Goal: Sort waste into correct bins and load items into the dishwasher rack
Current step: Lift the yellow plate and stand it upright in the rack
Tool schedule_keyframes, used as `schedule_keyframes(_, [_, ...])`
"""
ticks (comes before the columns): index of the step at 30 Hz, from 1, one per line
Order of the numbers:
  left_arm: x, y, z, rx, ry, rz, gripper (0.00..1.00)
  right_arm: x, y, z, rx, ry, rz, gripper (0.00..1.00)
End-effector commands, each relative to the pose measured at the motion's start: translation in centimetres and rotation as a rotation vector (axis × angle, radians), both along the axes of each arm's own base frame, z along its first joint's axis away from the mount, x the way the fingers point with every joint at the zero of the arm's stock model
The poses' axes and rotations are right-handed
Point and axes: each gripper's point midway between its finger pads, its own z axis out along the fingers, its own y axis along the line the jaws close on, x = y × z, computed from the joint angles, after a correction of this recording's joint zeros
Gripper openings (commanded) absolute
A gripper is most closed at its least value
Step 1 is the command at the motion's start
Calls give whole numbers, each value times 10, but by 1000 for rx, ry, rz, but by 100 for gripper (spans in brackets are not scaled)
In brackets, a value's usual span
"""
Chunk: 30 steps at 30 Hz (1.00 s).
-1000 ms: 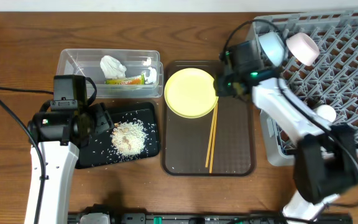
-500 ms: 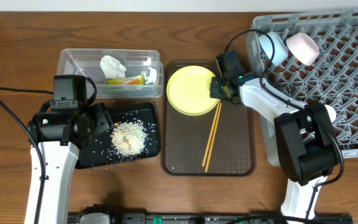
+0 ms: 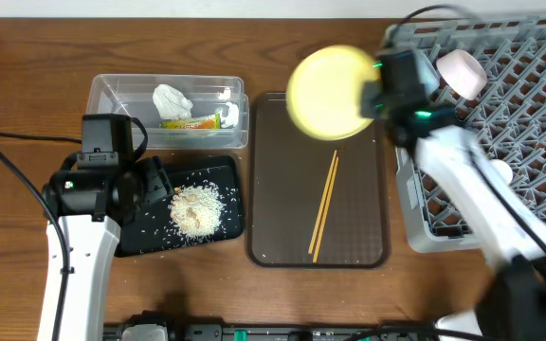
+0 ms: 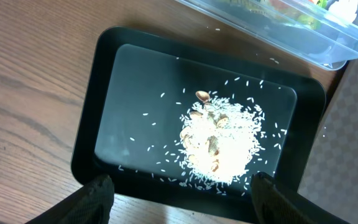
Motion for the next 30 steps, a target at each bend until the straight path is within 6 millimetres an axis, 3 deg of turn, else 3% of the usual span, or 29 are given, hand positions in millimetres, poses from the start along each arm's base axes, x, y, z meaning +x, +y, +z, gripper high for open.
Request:
schedule_keyframes(1, [0, 3, 3, 7, -6, 10, 73, -12, -67, 49, -298, -60, -83, 1])
schedule_keyframes(5, [0, 3, 3, 7, -6, 10, 73, -35, -132, 79, -597, -12, -193, 1])
schedule_keyframes(8, [0, 3, 3, 7, -6, 10, 73, -50, -167, 89, -807, 92, -230, 1])
schedule_keyframes(11, [0, 3, 3, 7, -6, 10, 73, -62, -187, 93, -870, 136, -316, 1])
schedule_keyframes(18, [0, 3, 2, 7, -6, 10, 73, -68, -194, 71, -778, 136, -399, 1])
schedule_keyframes(24, [0, 3, 3, 7, -6, 10, 73, -66, -193, 30, -750, 179, -407, 1])
schedule_keyframes(27, [0, 3, 3, 7, -6, 10, 73, -58, -191, 18, -709, 149, -438, 1])
schedule_keyframes(30, [0, 3, 3, 7, -6, 10, 73, -40, -175, 11, -631, 101, -381, 3])
